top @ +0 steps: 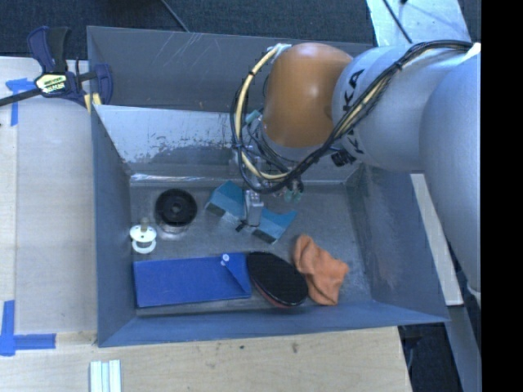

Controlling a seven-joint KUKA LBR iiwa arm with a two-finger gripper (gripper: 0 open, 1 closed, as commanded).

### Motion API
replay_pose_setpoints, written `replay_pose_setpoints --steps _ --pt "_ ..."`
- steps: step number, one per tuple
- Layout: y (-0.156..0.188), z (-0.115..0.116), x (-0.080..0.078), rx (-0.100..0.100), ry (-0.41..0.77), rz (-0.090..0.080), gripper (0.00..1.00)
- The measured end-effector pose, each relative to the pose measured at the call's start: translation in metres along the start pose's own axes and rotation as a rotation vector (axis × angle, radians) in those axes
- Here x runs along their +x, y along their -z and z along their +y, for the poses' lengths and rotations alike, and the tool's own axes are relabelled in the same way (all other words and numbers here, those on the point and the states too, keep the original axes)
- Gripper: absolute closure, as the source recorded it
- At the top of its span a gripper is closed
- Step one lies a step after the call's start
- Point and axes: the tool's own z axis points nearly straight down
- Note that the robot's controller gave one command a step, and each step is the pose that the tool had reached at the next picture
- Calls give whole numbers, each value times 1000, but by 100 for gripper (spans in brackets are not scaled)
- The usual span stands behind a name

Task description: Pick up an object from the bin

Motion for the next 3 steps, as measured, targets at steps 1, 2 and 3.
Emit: replay_pose_setpoints --steps 1,2,3 --pt "-40 -3 16 1 -93 12 0" --pt "-49 -5 8 1 -146 9 0" --pt "-53 -7 -1 1 -146 7 0"
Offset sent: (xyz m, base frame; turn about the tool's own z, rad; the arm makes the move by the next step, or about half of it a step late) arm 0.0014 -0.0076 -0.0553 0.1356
